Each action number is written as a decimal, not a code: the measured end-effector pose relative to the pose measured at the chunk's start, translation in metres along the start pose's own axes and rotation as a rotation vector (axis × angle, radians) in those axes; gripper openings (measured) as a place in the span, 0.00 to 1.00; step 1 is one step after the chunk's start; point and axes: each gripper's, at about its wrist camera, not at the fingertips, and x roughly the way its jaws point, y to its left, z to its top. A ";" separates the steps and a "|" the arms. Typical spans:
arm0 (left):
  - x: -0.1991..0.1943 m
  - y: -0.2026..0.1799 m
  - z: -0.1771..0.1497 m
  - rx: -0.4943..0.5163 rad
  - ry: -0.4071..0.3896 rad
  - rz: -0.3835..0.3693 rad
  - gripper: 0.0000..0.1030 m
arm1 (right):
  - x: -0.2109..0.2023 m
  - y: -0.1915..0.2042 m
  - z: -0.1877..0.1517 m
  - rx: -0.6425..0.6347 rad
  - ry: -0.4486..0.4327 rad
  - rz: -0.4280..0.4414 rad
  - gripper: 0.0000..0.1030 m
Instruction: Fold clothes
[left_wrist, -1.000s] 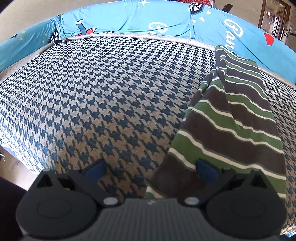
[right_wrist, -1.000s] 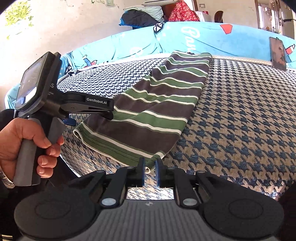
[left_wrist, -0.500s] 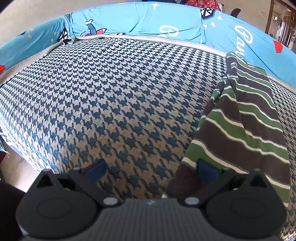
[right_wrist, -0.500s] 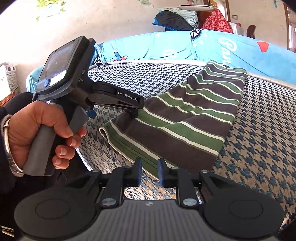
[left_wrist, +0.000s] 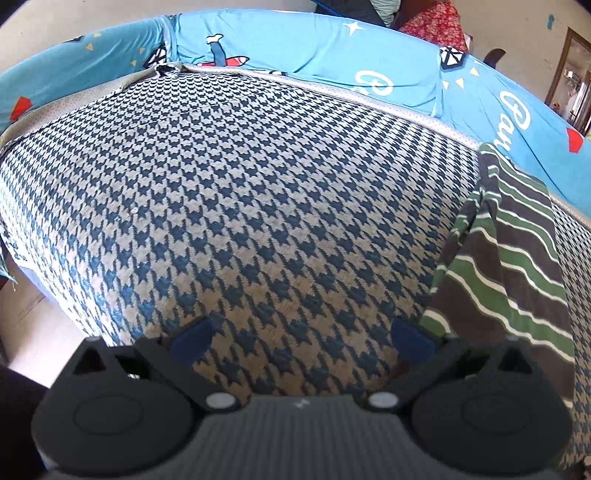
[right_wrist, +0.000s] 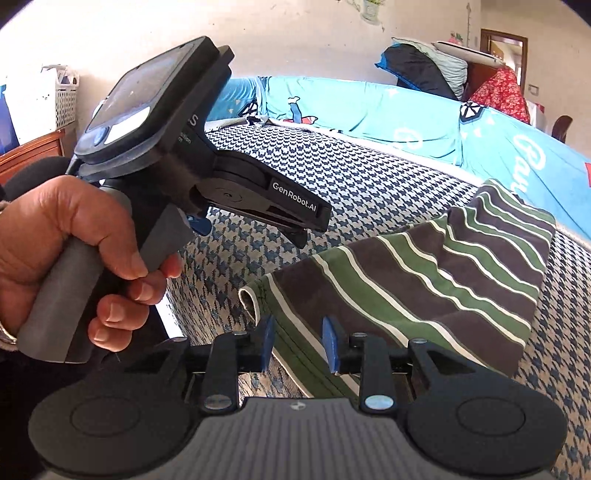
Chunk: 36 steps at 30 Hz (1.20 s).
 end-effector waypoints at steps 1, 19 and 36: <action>0.000 0.001 0.000 -0.004 -0.002 0.006 1.00 | 0.004 0.001 0.002 -0.011 0.004 0.003 0.27; -0.003 0.003 0.001 -0.015 -0.021 0.024 1.00 | 0.050 0.031 -0.019 -0.324 0.026 -0.143 0.55; 0.000 0.000 -0.004 0.003 0.001 0.014 1.00 | 0.034 -0.068 -0.005 0.411 -0.016 -0.021 0.10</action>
